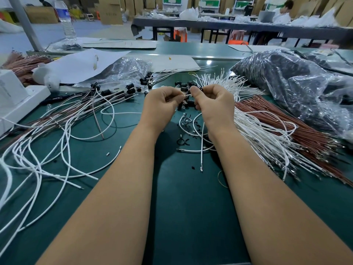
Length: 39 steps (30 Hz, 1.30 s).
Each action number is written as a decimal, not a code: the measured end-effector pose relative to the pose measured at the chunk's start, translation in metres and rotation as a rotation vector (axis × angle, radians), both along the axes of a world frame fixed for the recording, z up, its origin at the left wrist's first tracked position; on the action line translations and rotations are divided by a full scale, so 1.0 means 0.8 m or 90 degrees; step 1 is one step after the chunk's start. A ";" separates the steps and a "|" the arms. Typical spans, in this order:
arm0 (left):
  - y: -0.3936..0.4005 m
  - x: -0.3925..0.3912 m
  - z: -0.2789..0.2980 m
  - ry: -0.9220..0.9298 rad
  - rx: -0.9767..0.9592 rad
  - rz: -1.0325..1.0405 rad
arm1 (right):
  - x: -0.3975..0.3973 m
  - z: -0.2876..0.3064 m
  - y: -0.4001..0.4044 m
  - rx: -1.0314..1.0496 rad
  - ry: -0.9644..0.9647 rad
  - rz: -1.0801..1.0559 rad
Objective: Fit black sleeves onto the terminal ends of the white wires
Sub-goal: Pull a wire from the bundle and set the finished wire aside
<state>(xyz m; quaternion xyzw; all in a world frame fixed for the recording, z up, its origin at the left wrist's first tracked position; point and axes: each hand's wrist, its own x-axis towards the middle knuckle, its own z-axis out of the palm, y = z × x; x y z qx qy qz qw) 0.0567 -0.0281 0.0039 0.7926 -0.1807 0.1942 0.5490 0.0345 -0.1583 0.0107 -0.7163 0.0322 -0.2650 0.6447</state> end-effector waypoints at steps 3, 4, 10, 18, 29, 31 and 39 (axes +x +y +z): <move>-0.002 -0.001 0.001 0.011 -0.006 -0.001 | -0.001 0.001 0.002 -0.008 -0.012 -0.006; -0.002 -0.001 0.001 0.015 -0.010 -0.002 | -0.001 0.002 0.002 -0.008 -0.017 -0.009; 0.003 -0.003 0.001 0.029 -0.035 0.006 | -0.002 0.004 0.003 -0.048 -0.047 -0.036; 0.001 0.002 -0.005 0.038 -0.009 0.039 | -0.003 0.004 0.005 -0.076 -0.077 -0.040; -0.011 -0.004 0.003 0.002 -0.047 -0.044 | -0.001 0.002 0.006 -0.089 -0.102 -0.028; -0.012 -0.004 0.004 0.022 -0.070 -0.057 | 0.000 0.000 0.007 -0.059 -0.067 0.000; -0.010 -0.008 0.005 0.034 -0.068 -0.080 | 0.002 -0.005 0.005 0.047 0.028 0.083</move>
